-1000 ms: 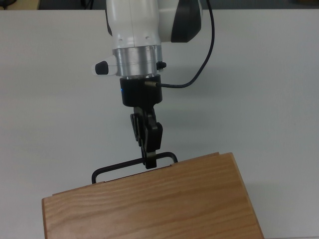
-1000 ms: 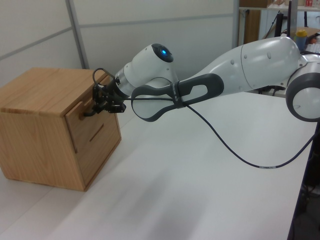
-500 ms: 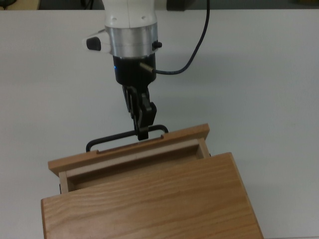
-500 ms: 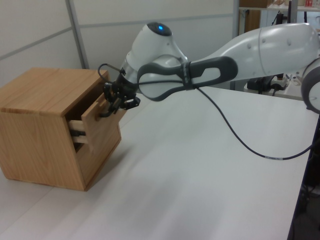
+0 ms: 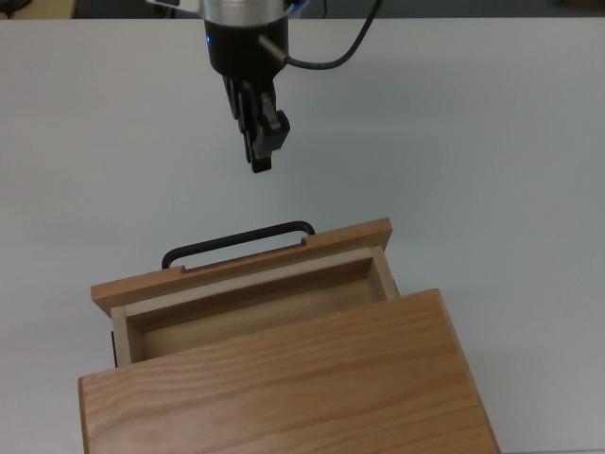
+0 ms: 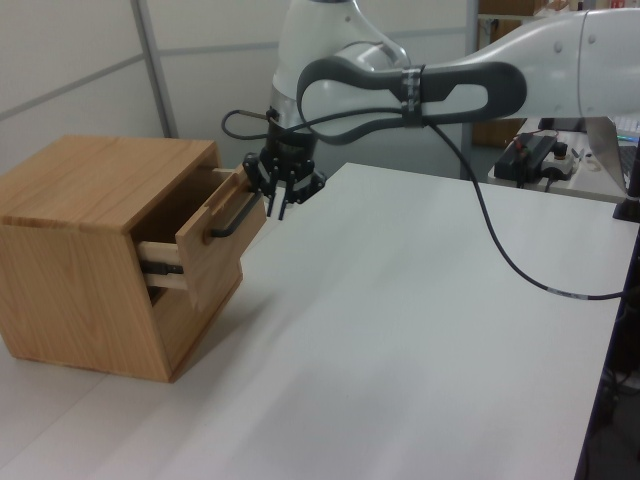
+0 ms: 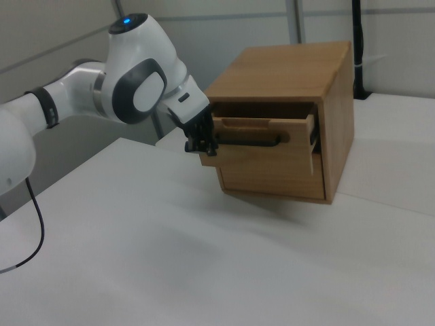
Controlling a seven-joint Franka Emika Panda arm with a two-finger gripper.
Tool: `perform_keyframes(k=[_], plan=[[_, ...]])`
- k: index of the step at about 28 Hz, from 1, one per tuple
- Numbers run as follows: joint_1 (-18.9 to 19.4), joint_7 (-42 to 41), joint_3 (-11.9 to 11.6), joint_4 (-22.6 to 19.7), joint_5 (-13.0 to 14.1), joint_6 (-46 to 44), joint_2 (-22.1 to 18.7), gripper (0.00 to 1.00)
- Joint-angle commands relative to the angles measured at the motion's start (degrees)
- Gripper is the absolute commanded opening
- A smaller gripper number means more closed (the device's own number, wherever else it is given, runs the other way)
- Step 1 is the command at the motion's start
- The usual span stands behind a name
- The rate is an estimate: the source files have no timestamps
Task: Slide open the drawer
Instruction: 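Pull the black handle outward, sliding the upper drawer out of the cabinet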
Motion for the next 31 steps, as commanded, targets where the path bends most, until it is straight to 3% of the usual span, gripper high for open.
perform_keyframes(k=[1,3,6,7,8,14,18,20,23,29,30,31], plan=[[0.2,-1.6,-0.7,-1.7,-0.3,-1.5,-1.1,0.0],[0.2,-1.7,-0.7,-1.5,-0.1,-1.0,-0.9,0.0],[0.2,-1.5,-0.8,-1.4,-0.3,3.1,-0.1,0.69],[0.2,-1.2,-0.8,-1.4,-0.3,5.0,-0.1,0.85],[0.2,-1.1,-0.8,-1.4,-0.2,7.1,0.0,0.9],[0.2,-1.5,-0.8,-1.5,-0.9,19.0,2.3,1.0],[0.2,-1.7,-0.8,-1.5,-1.7,19.4,3.5,1.0],[0.3,-1.6,-0.7,-1.5,-3.5,19.4,4.0,1.0],[0.5,-1.7,-0.7,-1.5,-4.3,19.3,4.2,0.88],[0.5,-1.7,-0.7,-1.9,-4.8,19.3,4.7,0.82],[0.5,-1.8,-0.8,-2.0,-4.9,19.2,5.0,0.7],[0.5,-1.8,-0.7,-2.0,-5.1,19.2,5.0,0.64]])
